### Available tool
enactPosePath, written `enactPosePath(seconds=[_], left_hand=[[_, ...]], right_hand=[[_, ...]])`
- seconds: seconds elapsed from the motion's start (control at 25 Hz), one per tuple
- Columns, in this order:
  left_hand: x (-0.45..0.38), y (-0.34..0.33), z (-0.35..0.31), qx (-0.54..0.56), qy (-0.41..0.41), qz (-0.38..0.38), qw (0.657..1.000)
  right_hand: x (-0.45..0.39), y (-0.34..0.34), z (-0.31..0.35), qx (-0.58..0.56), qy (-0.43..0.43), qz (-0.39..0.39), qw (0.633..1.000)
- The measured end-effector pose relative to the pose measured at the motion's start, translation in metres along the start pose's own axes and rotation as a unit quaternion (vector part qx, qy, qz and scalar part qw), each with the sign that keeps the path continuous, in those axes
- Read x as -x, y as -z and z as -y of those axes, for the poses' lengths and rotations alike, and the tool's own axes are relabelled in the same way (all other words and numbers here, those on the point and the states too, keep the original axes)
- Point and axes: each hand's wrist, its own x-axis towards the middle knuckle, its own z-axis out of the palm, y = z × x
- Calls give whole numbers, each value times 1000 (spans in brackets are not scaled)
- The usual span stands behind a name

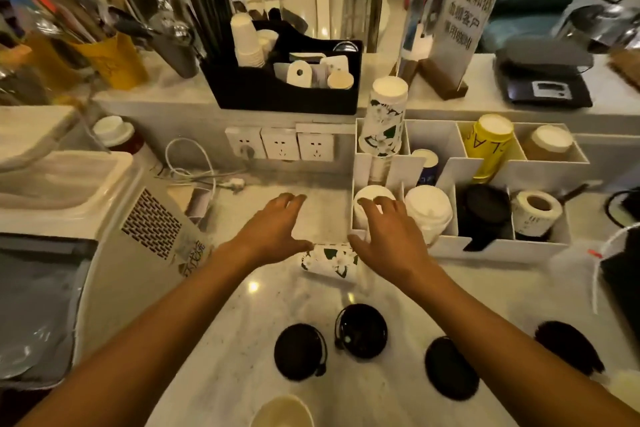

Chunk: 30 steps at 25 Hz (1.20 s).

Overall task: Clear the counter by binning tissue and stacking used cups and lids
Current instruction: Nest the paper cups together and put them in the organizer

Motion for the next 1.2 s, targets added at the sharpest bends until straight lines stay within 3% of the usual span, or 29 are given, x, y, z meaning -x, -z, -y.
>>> enactPosePath(seconds=[0.32, 0.48, 0.72, 0.96, 1.08, 1.2], left_hand=[[-29, -77, 28, 46, -50, 99, 993], [-38, -102, 31, 61, -48, 117, 990], [-27, -110, 37, 61, -37, 71, 995], [21, -96, 39, 155, 10, -43, 987], [50, -84, 25, 186, 30, -125, 974], [78, -77, 1, 208, 41, -161, 964]], right_hand=[[25, -65, 8, 25, -51, 98, 994], [38, -80, 6, 36, -69, 112, 991], [45, -81, 2, 12, -51, 101, 994], [57, -53, 8, -91, -61, -36, 993], [62, -30, 6, -227, -118, -45, 966], [65, -2, 3, -346, -169, -28, 923]])
